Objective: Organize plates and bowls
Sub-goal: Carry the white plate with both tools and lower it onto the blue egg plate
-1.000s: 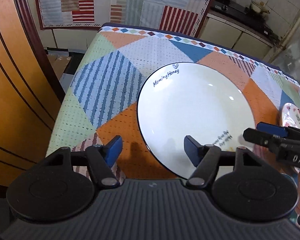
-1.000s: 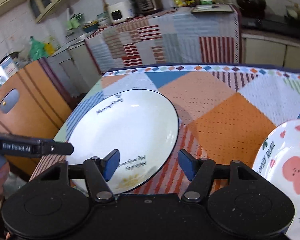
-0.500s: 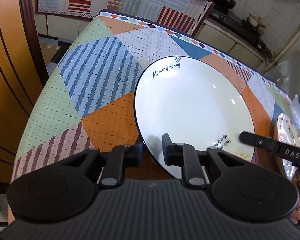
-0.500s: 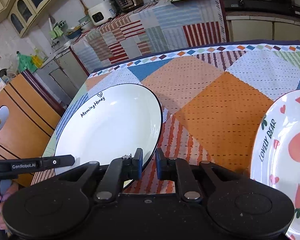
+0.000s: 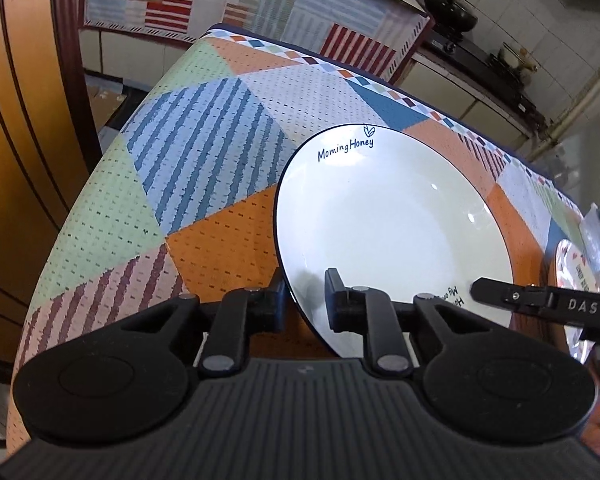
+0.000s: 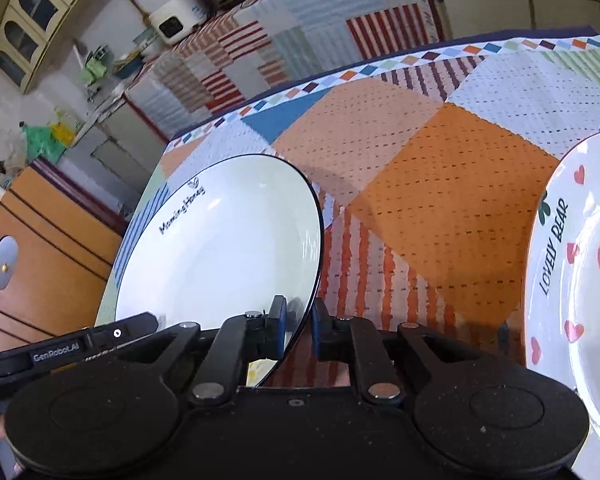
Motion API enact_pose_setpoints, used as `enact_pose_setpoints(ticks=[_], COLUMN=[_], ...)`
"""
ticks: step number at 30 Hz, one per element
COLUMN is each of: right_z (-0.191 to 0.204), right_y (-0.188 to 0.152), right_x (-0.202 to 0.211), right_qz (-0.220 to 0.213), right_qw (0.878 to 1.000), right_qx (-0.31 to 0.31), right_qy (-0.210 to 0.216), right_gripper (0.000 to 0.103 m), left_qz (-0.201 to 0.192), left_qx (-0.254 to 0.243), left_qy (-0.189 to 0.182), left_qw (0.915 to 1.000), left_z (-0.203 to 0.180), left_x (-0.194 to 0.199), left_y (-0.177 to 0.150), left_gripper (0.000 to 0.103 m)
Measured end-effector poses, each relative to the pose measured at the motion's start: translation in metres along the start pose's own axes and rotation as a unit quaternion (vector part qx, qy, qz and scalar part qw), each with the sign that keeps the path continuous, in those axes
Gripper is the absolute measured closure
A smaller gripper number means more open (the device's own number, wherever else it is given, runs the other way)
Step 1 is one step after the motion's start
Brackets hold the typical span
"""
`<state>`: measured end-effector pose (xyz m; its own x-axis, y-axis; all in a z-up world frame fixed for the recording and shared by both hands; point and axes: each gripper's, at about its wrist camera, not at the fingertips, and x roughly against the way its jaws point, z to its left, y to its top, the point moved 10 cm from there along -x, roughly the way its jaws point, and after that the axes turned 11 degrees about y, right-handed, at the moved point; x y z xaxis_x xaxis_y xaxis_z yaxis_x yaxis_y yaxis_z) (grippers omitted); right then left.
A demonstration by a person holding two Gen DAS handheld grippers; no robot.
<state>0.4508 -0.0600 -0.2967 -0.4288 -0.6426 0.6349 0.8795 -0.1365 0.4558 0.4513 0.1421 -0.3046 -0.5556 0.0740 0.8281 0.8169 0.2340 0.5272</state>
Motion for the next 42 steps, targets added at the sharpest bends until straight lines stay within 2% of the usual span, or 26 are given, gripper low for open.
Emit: enact_pose_setpoints(ticks=[3, 8, 12, 16, 20, 25, 33, 42], right_z=[0.001, 0.005, 0.017, 0.021, 0.028, 0.043, 0.062, 0.055], right_y=[-0.003, -0.007, -0.018, -0.027, -0.034, -0.038, -0.060, -0.100], right_x=[0.002, 0.007, 0.017, 0.031, 0.054, 0.096, 0.172, 0.239], right_qz=[0.011, 0.016, 0.022, 0.015, 0.007, -0.004, -0.013, -0.020], right_qw=[1.000, 0.999, 0.996, 0.996, 0.995, 0.994, 0.992, 0.992], right_qx=[0.007, 0.035, 0.087, 0.087, 0.092, 0.105, 0.123, 0.121], right_qy=[0.005, 0.013, 0.009, 0.025, 0.028, 0.029, 0.020, -0.005], right_gripper=[0.086, 0.086, 0.083, 0.083, 0.082, 0.082, 0.082, 0.081], left_qz=[-0.006, 0.002, -0.007, -0.010, -0.010, -0.003, 0.001, 0.025], left_qx=[-0.031, -0.044, -0.071, -0.090, -0.102, -0.104, -0.141, -0.175], left_qy=[0.006, 0.016, 0.033, 0.033, 0.024, -0.004, -0.036, -0.064], left_qw=[0.9995, 0.9989, 0.9969, 0.9953, 0.9945, 0.9946, 0.9894, 0.9821], left_z=[-0.003, -0.006, -0.009, -0.015, -0.025, -0.040, -0.075, -0.111], left_x=[0.002, 0.009, 0.025, 0.047, 0.073, 0.114, 0.180, 0.212], left_y=[-0.001, -0.004, -0.007, -0.014, -0.025, -0.039, -0.068, -0.105], left_gripper=[0.084, 0.084, 0.083, 0.083, 0.081, 0.080, 0.080, 0.080])
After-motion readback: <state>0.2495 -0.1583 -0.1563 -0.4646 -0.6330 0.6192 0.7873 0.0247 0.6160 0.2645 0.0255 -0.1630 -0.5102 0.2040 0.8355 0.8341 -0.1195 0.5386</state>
